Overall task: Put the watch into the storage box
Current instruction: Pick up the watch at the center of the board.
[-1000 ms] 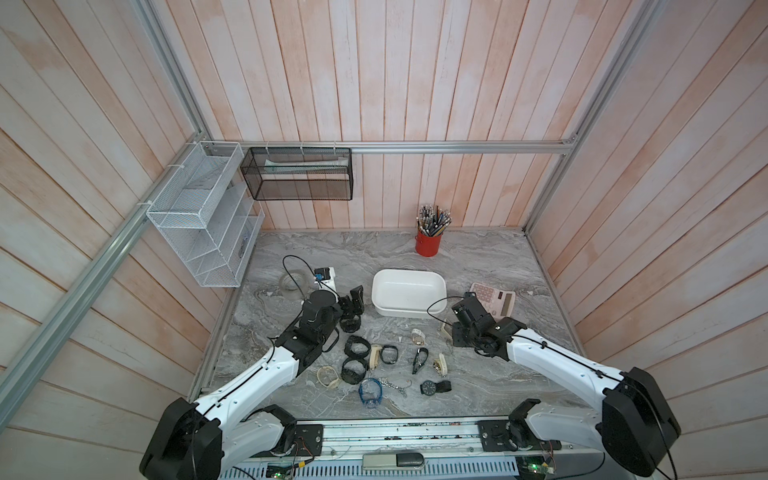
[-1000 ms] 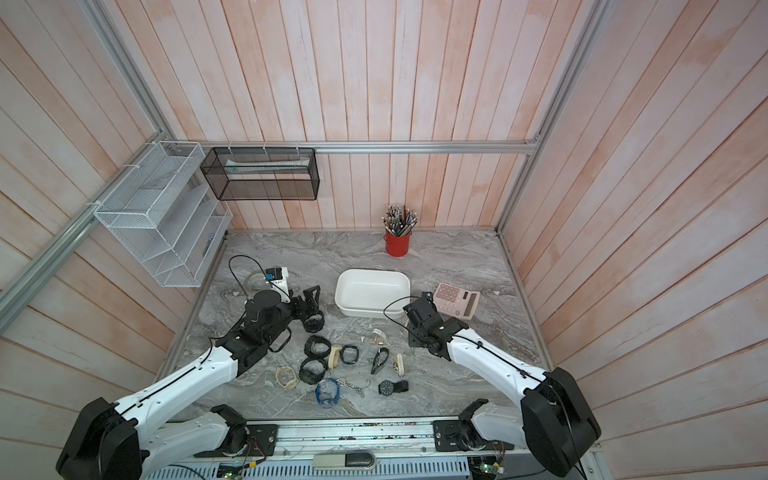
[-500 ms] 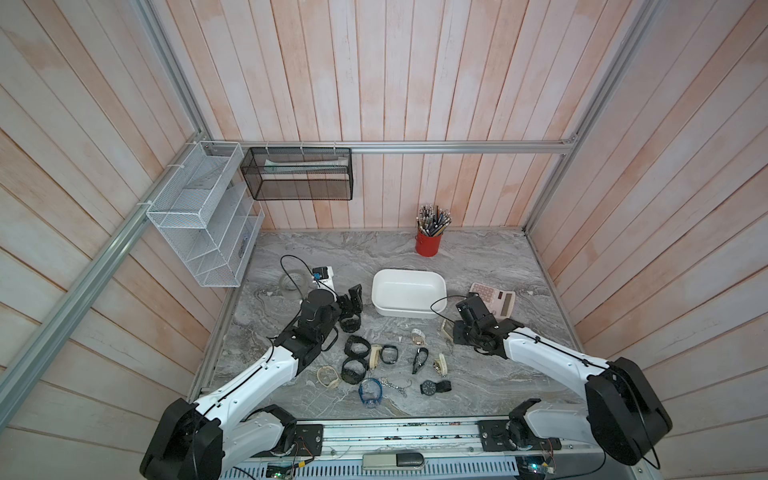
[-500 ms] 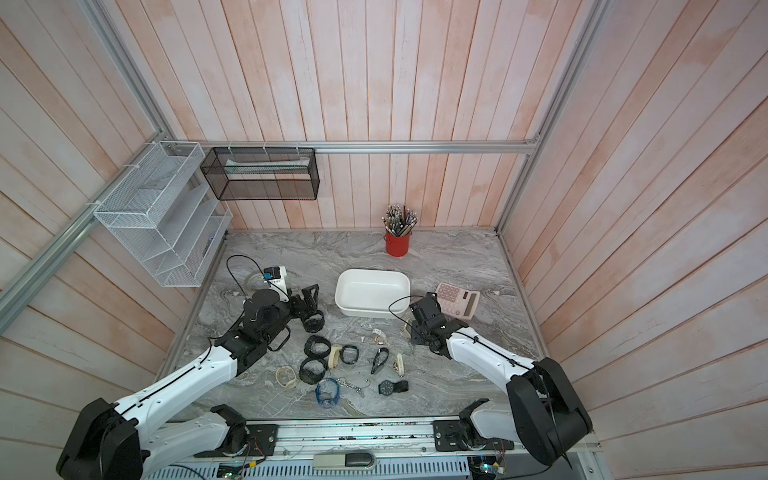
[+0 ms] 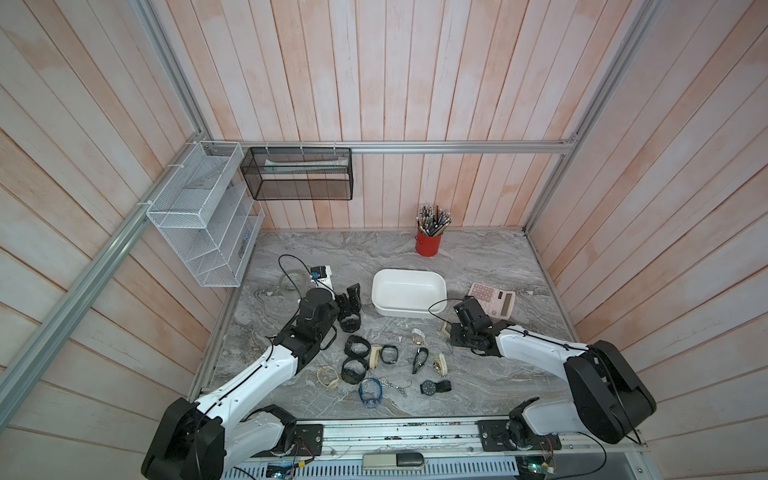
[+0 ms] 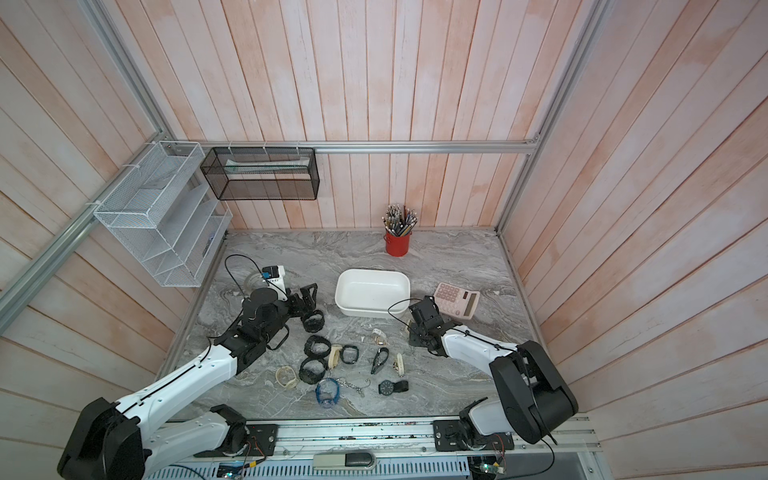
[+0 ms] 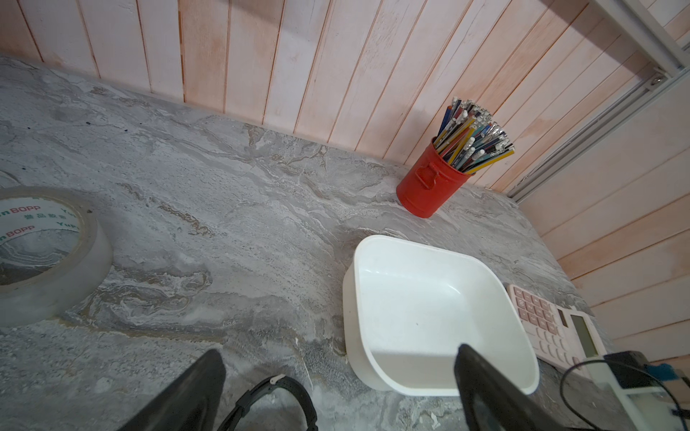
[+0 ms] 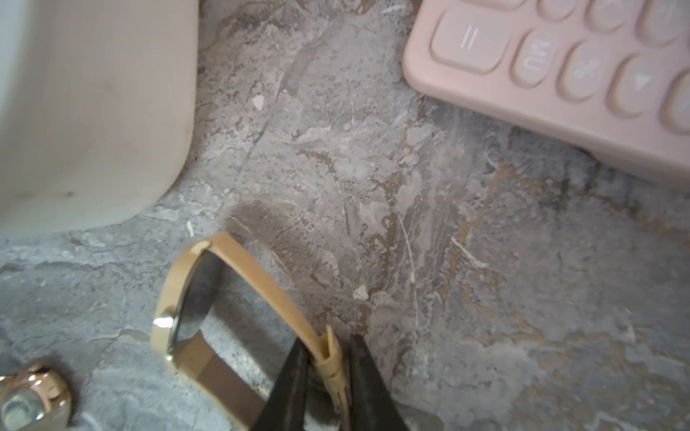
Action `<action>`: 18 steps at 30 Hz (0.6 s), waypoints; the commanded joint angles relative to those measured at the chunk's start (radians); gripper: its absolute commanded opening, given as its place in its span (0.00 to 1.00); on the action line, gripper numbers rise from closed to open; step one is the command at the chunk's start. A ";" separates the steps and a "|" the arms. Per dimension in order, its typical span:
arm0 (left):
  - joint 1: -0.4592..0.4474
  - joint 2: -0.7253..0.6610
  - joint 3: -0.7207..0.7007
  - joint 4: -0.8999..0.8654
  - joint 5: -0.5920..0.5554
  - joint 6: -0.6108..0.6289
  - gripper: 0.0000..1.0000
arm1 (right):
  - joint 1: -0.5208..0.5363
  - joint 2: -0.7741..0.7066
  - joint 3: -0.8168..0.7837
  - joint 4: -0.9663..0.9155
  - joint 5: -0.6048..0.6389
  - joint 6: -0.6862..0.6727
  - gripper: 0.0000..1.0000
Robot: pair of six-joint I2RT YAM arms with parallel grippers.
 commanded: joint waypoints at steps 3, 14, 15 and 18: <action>0.014 -0.022 0.009 0.014 0.005 0.000 0.97 | -0.002 0.003 -0.002 -0.014 -0.004 0.003 0.00; 0.037 0.007 0.018 0.026 0.013 0.030 0.97 | -0.003 -0.211 0.127 -0.256 0.143 -0.024 0.00; 0.038 0.007 0.016 0.028 0.014 0.030 0.97 | -0.003 -0.226 0.141 -0.256 0.152 -0.034 0.00; 0.043 0.001 0.008 0.028 0.014 0.034 0.97 | -0.004 -0.230 0.215 -0.256 0.178 -0.066 0.00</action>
